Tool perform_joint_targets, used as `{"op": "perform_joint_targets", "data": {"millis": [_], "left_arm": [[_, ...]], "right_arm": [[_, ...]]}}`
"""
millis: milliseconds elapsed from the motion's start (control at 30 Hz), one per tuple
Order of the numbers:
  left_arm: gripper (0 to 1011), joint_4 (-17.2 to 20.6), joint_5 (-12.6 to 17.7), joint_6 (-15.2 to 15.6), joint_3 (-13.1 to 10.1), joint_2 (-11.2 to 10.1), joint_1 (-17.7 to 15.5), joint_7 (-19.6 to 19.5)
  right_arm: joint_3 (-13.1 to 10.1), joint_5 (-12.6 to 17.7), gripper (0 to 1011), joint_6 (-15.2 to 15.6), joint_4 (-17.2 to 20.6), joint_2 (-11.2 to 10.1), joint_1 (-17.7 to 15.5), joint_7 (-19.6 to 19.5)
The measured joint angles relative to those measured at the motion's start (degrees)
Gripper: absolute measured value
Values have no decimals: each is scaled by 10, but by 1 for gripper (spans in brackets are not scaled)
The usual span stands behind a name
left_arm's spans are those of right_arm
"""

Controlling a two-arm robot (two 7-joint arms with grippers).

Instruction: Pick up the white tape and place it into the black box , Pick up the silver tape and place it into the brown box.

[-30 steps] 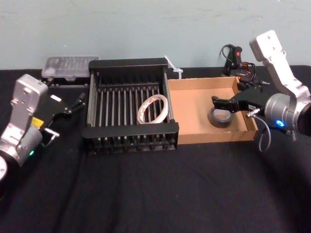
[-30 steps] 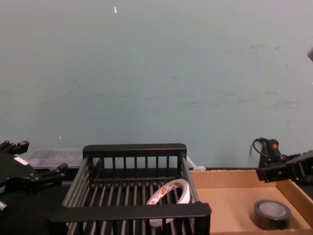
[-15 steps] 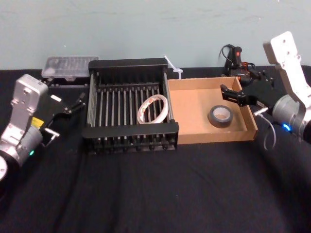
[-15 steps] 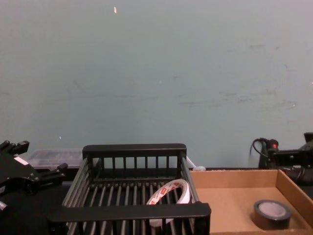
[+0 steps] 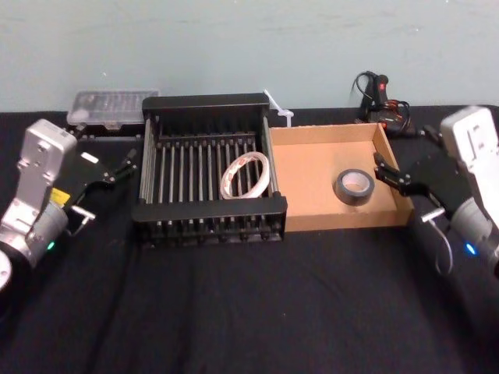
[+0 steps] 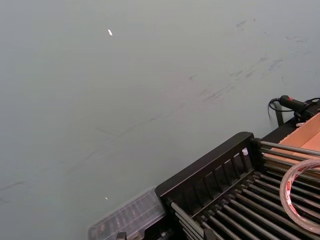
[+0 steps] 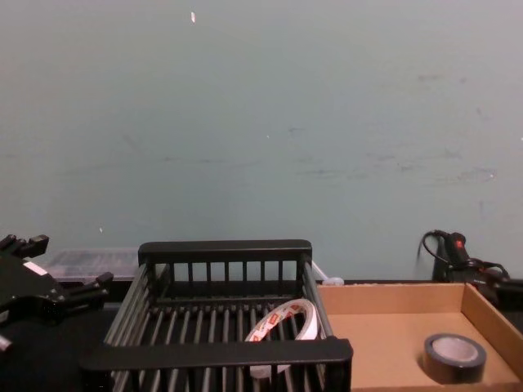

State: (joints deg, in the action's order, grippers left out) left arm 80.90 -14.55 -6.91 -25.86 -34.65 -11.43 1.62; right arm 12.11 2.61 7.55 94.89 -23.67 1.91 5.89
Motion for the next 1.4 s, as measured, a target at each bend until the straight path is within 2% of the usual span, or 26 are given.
{"op": "perform_joint_targets", "data": {"millis": [133,367,1400], "left_arm": [[1001,0,0,0,0,0,0,0],[1001,0,0,0,0,0,0,0],[1001,0,0,0,0,0,0,0]], "right_arm": [[-9,-9,1002,-18,0,7,-23,-11],[-23,-16,1002,-25,2,17,-40,-17],[-23,-16,1002,-23,2,18,-39,-17]]}}
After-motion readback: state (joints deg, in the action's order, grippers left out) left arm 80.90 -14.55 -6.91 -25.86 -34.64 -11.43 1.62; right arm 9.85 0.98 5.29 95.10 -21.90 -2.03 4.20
